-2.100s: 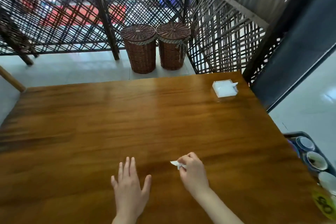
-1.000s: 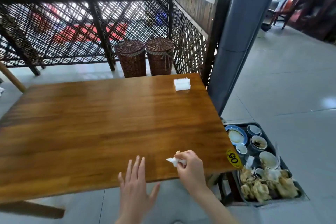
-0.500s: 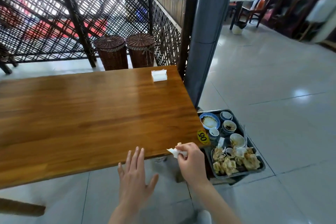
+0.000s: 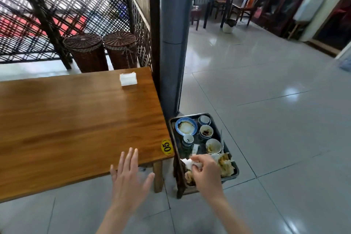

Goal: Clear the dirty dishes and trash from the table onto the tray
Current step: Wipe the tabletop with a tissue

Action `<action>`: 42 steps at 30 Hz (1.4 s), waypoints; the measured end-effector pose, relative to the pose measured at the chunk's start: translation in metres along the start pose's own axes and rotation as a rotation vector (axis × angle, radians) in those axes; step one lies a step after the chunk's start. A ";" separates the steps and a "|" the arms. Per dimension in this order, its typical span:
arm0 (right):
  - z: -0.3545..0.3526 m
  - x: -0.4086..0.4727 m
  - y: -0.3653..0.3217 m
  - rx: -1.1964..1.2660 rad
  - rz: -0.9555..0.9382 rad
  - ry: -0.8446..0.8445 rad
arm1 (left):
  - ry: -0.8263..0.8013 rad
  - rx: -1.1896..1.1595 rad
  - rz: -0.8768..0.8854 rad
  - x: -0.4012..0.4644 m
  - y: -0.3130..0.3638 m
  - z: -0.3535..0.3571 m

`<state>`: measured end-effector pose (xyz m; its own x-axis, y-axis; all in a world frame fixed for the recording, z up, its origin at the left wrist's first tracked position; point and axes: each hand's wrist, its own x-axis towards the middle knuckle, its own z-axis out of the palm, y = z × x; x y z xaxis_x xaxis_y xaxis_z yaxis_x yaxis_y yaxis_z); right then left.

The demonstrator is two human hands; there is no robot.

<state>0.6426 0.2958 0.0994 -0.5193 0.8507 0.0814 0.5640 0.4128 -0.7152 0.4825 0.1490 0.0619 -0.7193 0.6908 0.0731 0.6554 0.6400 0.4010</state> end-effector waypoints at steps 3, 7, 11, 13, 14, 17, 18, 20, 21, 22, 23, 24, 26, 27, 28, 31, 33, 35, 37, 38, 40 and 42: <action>-0.030 0.021 0.038 -0.031 0.020 -0.012 | -0.007 0.005 -0.037 0.006 0.037 0.024; -0.065 0.054 0.096 -0.029 0.053 -0.055 | 0.003 0.012 -0.093 0.023 0.093 0.061; -0.085 0.085 0.149 -0.069 0.075 -0.100 | -0.038 0.031 -0.137 0.034 0.134 0.097; -0.088 0.095 0.171 -0.083 0.096 -0.136 | -0.052 0.043 -0.133 0.039 0.147 0.113; -0.088 0.100 0.182 -0.089 0.106 -0.160 | -0.060 0.050 -0.130 0.043 0.153 0.119; -0.084 0.116 0.210 -0.113 0.115 -0.199 | -0.081 0.086 -0.113 0.057 0.166 0.141; -0.082 0.120 0.218 -0.117 0.117 -0.200 | -0.083 0.088 -0.106 0.062 0.169 0.146; -0.074 0.129 0.234 -0.110 0.120 -0.205 | -0.075 0.089 -0.091 0.072 0.174 0.161; -0.068 0.133 0.242 -0.102 0.127 -0.216 | -0.078 0.094 -0.082 0.076 0.177 0.169; -0.062 0.137 0.251 -0.097 0.134 -0.227 | -0.089 0.098 -0.073 0.079 0.179 0.179; -0.056 0.140 0.258 -0.098 0.140 -0.233 | -0.098 0.097 -0.065 0.080 0.180 0.187; -0.048 0.143 0.267 -0.104 0.143 -0.230 | -0.109 0.090 -0.052 0.082 0.181 0.198; -0.030 0.147 0.286 -0.128 0.167 -0.218 | -0.134 0.077 -0.028 0.084 0.180 0.220; -0.019 0.149 0.297 -0.142 0.184 -0.217 | -0.139 0.063 -0.014 0.086 0.178 0.231; -0.010 0.150 0.307 -0.159 0.205 -0.229 | -0.142 0.051 -0.007 0.088 0.176 0.240; 0.022 0.153 0.337 -0.207 0.234 -0.300 | -0.148 0.028 -0.004 0.093 0.170 0.266; 0.044 0.154 0.350 -0.226 0.221 -0.323 | -0.155 0.023 0.009 0.095 0.166 0.280; 0.062 0.153 0.360 -0.247 0.221 -0.359 | -0.165 0.021 0.014 0.096 0.161 0.291; 0.079 0.151 0.368 -0.258 0.234 -0.388 | -0.186 0.038 0.012 0.093 0.154 0.300; 0.088 0.152 0.371 -0.252 0.239 -0.392 | -0.181 0.039 0.012 0.095 0.150 0.304; 0.099 0.155 0.374 -0.243 0.245 -0.406 | -0.182 0.040 0.001 0.098 0.145 0.306; 0.105 0.156 0.373 -0.242 0.248 -0.413 | -0.194 0.052 -0.003 0.100 0.138 0.307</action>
<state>0.7044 0.5486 -0.2281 -0.5333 0.7535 -0.3845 0.8085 0.3202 -0.4938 0.5718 0.4098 -0.1557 -0.6669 0.7374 -0.1076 0.6677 0.6554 0.3532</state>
